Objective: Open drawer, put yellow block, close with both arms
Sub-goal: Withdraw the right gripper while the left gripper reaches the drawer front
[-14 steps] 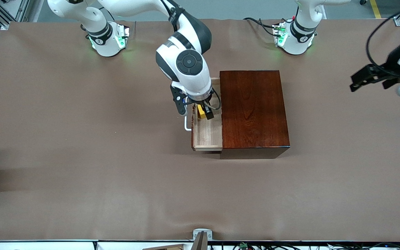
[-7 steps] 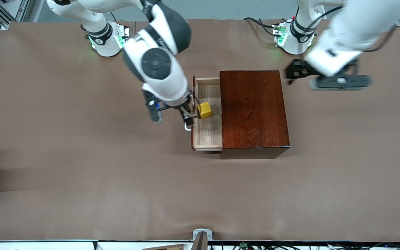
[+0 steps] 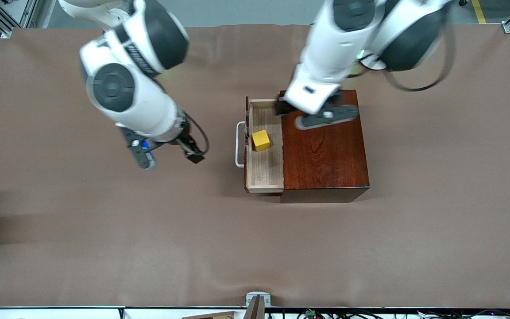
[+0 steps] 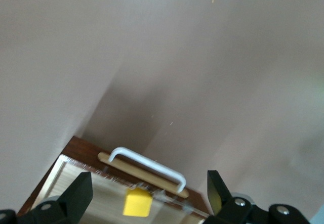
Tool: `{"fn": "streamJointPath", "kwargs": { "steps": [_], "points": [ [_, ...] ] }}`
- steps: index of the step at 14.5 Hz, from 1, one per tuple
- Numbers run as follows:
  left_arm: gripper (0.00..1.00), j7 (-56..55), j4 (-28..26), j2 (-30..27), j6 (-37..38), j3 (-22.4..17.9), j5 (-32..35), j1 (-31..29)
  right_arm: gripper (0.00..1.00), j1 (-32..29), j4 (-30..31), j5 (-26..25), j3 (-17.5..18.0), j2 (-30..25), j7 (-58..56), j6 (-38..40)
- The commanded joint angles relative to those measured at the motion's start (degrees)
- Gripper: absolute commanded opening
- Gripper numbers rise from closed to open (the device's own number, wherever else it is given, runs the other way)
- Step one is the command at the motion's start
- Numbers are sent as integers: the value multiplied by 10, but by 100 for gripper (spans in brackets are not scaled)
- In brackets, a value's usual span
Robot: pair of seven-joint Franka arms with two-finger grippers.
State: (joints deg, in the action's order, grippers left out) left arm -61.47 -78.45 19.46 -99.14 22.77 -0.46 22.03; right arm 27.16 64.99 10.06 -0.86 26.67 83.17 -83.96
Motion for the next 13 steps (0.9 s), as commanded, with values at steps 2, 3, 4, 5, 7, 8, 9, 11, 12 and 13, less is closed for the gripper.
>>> {"fn": "streamJointPath", "kwargs": {
  "steps": [2,3,4,5,7,8,9,11,12,13],
  "points": [
    [100,-171,46,72,-87,-20,12,76,100,-61,5,0,8,-39,-123,48],
    [100,-229,58,93,-122,-30,13,96,100,-70,5,-2,5,-45,-155,63],
    [100,-266,72,113,-147,-44,13,118,100,-82,5,-4,4,-54,-184,74],
    [100,-296,86,131,-169,-65,13,145,100,-99,5,-4,5,-62,-211,86],
    [100,-362,93,163,-231,-128,12,214,100,-121,5,-6,4,-75,-276,119],
    [100,-395,96,180,-270,-158,12,248,100,-133,6,-7,3,-81,-313,138],
    [100,-427,97,200,-305,-192,12,280,100,-148,6,-7,4,-85,-344,153],
    [100,-469,101,234,-354,-236,11,330,100,-171,6,-13,3,-100,-414,172],
    [100,-487,101,254,-366,-253,11,345,100,-175,11,-39,5,-117,-455,171],
    [100,-502,101,268,-373,-264,11,355,100,-176,16,-72,6,-127,-498,171]
  ]
}}
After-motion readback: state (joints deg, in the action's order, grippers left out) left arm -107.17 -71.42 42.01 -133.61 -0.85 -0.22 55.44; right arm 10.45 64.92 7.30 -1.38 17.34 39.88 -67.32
